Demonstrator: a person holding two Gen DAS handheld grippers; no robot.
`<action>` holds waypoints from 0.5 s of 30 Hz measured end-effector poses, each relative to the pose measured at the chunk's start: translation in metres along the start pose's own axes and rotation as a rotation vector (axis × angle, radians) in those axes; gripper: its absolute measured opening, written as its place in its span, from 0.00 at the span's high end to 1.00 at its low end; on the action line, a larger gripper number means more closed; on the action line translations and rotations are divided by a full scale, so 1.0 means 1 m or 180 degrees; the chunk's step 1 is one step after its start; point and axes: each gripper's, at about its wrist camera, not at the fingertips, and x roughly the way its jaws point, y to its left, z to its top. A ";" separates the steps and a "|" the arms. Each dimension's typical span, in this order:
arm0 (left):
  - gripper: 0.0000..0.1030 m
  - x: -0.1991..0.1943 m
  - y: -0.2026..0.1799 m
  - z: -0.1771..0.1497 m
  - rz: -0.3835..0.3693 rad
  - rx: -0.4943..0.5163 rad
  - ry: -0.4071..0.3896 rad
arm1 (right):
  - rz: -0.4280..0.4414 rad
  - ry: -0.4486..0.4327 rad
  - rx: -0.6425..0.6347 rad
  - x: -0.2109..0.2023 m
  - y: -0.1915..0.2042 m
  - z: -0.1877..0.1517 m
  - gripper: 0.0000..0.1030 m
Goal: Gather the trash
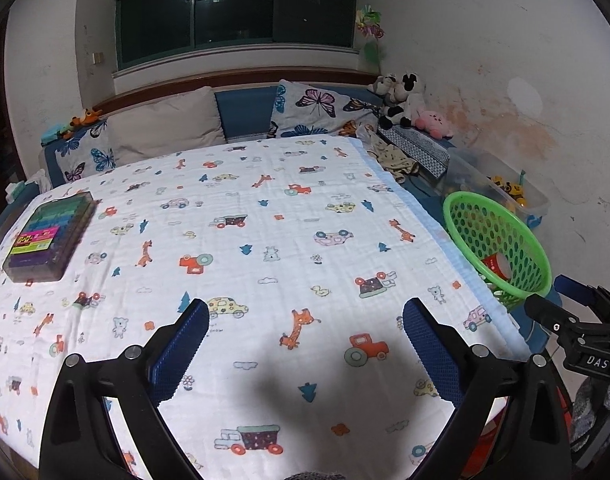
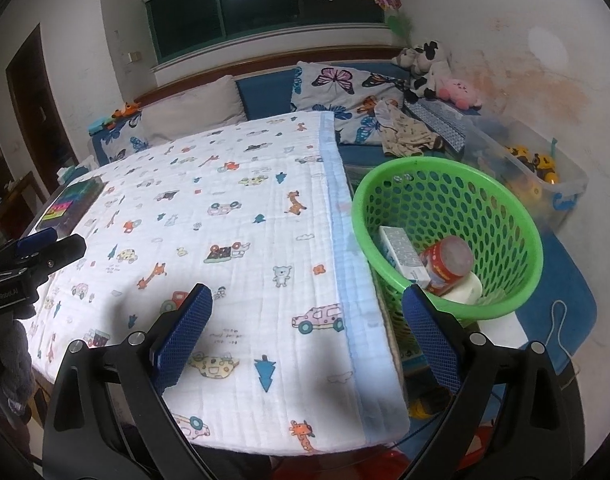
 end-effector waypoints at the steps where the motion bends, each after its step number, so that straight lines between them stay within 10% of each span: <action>1: 0.08 -0.001 0.000 -0.001 0.0002 0.0002 -0.0006 | 0.0003 0.0001 -0.0001 0.000 0.000 0.000 0.08; 15: 0.08 -0.013 0.004 -0.010 0.0153 0.0028 -0.0132 | 0.0057 -0.0029 -0.0071 -0.005 0.014 -0.001 0.08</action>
